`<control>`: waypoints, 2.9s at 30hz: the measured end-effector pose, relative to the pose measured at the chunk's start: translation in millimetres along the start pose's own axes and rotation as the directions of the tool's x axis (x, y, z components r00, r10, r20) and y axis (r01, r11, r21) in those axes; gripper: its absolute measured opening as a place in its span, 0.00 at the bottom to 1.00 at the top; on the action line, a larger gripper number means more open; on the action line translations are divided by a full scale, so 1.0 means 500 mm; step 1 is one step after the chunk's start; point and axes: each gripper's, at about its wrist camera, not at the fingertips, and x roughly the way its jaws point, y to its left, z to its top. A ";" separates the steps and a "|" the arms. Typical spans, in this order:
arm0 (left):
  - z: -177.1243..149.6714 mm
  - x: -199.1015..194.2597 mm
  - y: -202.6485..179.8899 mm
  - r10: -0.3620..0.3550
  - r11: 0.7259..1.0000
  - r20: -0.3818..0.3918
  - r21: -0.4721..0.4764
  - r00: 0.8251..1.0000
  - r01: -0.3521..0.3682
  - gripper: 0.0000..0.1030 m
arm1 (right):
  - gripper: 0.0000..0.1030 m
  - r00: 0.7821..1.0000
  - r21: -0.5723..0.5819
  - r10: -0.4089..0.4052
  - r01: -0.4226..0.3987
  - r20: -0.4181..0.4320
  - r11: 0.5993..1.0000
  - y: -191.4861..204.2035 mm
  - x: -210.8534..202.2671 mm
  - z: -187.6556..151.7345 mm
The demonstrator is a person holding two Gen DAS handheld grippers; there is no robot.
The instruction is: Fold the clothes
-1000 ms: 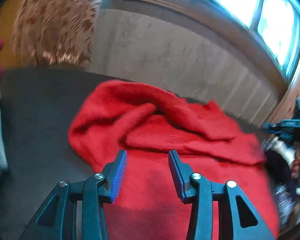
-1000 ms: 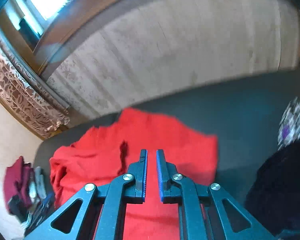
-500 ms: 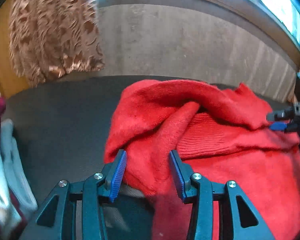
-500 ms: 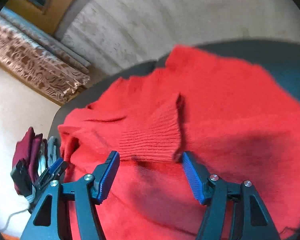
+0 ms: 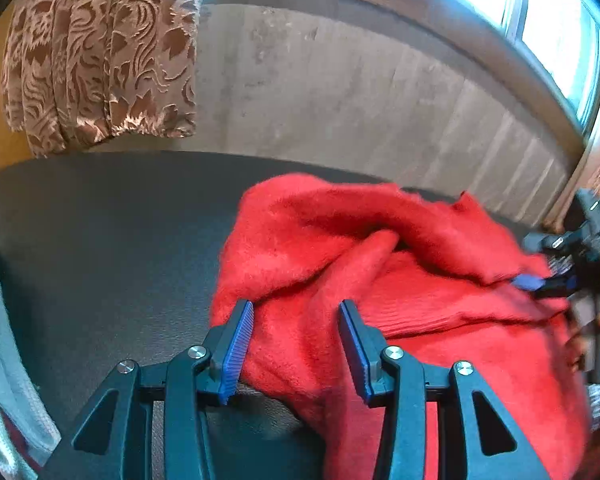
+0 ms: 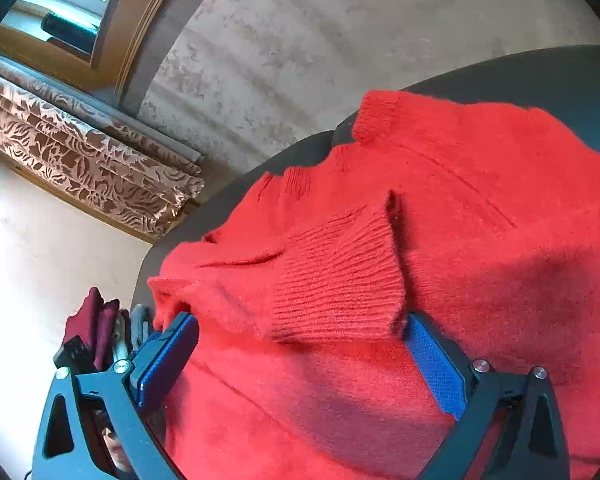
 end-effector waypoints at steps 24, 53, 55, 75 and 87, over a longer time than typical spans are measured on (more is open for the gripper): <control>0.094 0.000 -0.056 0.222 0.975 0.040 0.019 0.974 -0.223 0.07 | 0.09 0.991 0.040 -0.068 0.063 0.117 0.997 0.024 -0.047 0.007; -0.032 -0.064 -0.110 -0.035 0.992 -0.111 0.119 0.993 0.048 0.24 | 0.49 0.952 -0.007 -0.222 0.229 0.212 0.973 -0.116 -0.301 -0.129; -0.014 -0.062 -0.078 -0.021 0.999 -0.090 0.027 0.996 0.024 0.25 | 0.55 0.943 -0.028 -0.241 0.253 0.229 0.967 -0.108 -0.296 -0.108; 0.088 0.089 -0.018 -0.258 0.940 -0.162 -0.270 0.953 0.209 0.12 | 0.15 0.865 -0.423 -0.471 0.496 0.171 0.758 -0.042 -0.134 -0.087; 0.090 -0.054 -0.084 -0.103 0.987 0.045 -0.121 0.994 0.108 0.32 | 0.14 0.809 -0.376 -0.514 0.588 0.285 0.717 -0.030 -0.179 -0.056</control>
